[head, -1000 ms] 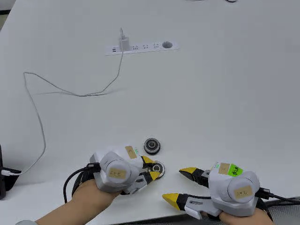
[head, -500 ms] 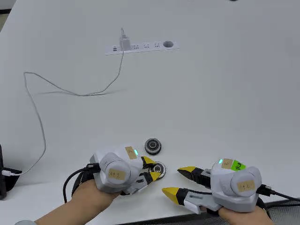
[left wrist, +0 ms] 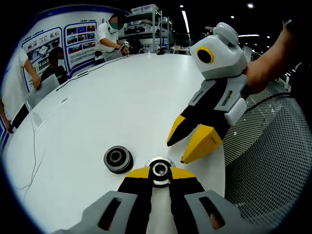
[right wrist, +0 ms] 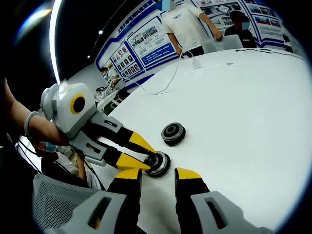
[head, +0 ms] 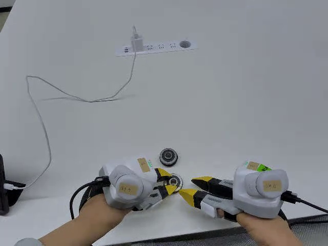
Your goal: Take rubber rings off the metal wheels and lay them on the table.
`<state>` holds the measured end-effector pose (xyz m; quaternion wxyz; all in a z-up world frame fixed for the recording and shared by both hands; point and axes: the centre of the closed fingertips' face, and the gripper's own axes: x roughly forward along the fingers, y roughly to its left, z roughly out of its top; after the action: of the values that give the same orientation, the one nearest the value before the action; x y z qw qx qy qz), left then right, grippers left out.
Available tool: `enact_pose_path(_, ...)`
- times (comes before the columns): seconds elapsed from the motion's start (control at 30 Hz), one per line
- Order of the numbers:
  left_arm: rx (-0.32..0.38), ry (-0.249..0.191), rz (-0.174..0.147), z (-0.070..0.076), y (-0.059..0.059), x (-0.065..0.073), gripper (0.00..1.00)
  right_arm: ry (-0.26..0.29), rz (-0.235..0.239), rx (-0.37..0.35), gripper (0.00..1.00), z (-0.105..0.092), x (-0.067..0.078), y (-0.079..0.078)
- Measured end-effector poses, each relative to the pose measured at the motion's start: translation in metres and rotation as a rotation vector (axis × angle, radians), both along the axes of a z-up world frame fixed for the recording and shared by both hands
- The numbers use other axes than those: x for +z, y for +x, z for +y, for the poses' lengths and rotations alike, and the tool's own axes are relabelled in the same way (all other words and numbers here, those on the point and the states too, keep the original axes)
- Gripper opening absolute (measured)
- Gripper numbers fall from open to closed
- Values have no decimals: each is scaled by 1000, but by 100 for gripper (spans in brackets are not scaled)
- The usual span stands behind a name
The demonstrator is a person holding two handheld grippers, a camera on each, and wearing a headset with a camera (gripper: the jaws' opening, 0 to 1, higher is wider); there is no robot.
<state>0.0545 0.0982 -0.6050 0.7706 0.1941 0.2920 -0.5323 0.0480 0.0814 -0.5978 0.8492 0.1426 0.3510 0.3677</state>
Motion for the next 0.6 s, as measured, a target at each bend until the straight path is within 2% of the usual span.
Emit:
enact_pose_path(0.17,-1,0,-1,0,0,0,13,83,82,-85,27,-1,-2,7)
enact_pose_path(0.5,-1,-4,-2,0,0,1,13,87,156,-110,22,-3,-11,7)
enact_pose_path(0.6,-3,-5,-2,0,1,1,13,107,186,-126,22,-2,-12,8)
